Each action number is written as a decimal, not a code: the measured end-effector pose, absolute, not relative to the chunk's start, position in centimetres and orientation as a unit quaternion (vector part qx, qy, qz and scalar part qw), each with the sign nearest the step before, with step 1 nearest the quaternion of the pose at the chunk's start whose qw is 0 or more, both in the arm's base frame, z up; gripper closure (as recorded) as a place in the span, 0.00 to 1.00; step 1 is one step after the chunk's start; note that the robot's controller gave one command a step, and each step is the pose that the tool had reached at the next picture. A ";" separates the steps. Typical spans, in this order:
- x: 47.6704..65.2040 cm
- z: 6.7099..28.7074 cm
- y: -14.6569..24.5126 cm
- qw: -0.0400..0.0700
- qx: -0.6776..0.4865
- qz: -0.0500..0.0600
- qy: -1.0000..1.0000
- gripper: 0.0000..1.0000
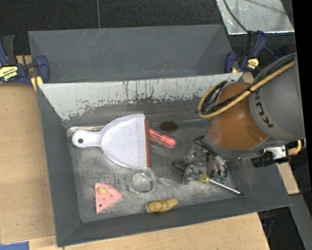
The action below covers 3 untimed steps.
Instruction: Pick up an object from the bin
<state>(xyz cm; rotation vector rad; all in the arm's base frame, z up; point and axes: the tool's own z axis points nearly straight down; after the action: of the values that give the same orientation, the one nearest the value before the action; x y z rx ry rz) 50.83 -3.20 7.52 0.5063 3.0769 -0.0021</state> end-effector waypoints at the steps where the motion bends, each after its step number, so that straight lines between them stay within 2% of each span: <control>1: 50.6 8.1 -3.1 0.006 0.162 -0.001 0.987 1.00; 2: 50.2 9.9 -3.0 -0.003 0.161 0.000 0.987 1.00; 3: 50.3 12.2 -3.0 -0.002 0.161 0.000 0.987 1.00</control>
Offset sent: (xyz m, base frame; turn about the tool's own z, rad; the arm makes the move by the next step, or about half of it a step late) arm -0.0001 0.0001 0.0964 0.0000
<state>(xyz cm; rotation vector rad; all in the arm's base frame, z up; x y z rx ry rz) 50.28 -3.04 12.22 0.5065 3.1046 -0.0006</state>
